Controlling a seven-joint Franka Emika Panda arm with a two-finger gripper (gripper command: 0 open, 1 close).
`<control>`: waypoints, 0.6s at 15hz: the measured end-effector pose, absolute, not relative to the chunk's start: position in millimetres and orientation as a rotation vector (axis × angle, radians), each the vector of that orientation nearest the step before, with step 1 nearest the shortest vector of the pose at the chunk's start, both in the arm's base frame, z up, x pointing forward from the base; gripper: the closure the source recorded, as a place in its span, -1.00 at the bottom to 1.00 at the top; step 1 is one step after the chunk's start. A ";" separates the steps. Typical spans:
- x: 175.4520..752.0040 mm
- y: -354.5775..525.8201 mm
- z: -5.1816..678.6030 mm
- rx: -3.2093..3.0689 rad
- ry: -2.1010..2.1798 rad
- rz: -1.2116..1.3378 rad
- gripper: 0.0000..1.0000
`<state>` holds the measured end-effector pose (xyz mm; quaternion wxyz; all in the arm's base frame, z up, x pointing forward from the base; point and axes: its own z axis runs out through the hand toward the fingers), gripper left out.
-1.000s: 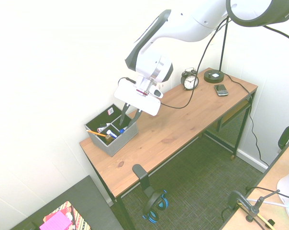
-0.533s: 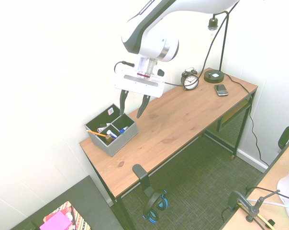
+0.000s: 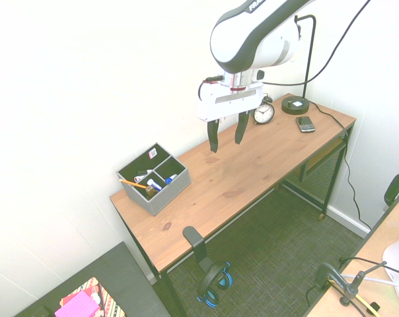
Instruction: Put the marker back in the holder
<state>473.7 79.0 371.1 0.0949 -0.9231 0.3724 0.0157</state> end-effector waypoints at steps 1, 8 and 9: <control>471.4 71.8 373.0 -2.778 1.070 -0.023 -1.00; 459.0 32.4 383.1 -2.876 1.092 -0.087 -1.00; 455.7 25.7 388.7 -2.905 1.094 -0.097 -1.00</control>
